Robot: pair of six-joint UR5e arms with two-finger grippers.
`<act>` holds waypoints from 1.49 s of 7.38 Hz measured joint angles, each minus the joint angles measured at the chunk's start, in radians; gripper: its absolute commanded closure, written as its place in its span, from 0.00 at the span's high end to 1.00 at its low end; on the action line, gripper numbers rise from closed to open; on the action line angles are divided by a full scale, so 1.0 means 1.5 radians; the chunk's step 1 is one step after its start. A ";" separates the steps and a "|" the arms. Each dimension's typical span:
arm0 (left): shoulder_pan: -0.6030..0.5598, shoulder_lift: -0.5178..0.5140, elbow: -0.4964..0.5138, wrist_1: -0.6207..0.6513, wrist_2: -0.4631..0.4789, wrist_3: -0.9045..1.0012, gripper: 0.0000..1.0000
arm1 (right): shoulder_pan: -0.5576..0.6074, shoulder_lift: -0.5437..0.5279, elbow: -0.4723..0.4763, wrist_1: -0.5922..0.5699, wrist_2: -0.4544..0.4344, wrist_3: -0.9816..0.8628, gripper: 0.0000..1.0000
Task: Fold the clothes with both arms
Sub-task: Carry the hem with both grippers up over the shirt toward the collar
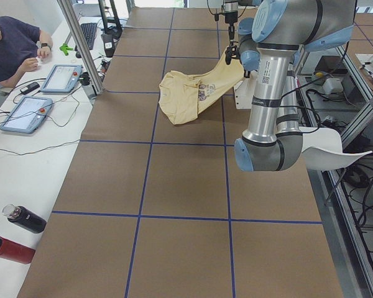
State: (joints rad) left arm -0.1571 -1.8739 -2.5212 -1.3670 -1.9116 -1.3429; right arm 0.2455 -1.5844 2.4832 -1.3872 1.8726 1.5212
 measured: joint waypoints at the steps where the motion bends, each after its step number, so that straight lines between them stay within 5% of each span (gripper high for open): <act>1: -0.012 -0.004 0.027 0.000 0.008 0.001 0.00 | 0.008 0.022 -0.026 -0.022 -0.029 -0.001 0.00; 6: -0.182 -0.054 0.220 -0.006 0.071 0.069 0.00 | 0.147 0.219 -0.272 -0.040 -0.083 -0.016 0.00; 9: -0.256 -0.076 0.245 -0.016 0.074 0.118 0.00 | 0.203 0.266 -0.307 -0.041 -0.084 -0.034 0.00; 11: -0.273 -0.095 0.345 -0.104 0.074 0.133 0.00 | 0.216 0.298 -0.354 -0.041 -0.089 -0.046 0.00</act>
State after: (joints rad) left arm -0.5661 -2.0170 -2.0039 -1.5234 -1.8005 -1.1437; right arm 0.5690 -1.1381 1.9527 -1.4486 1.7396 1.4529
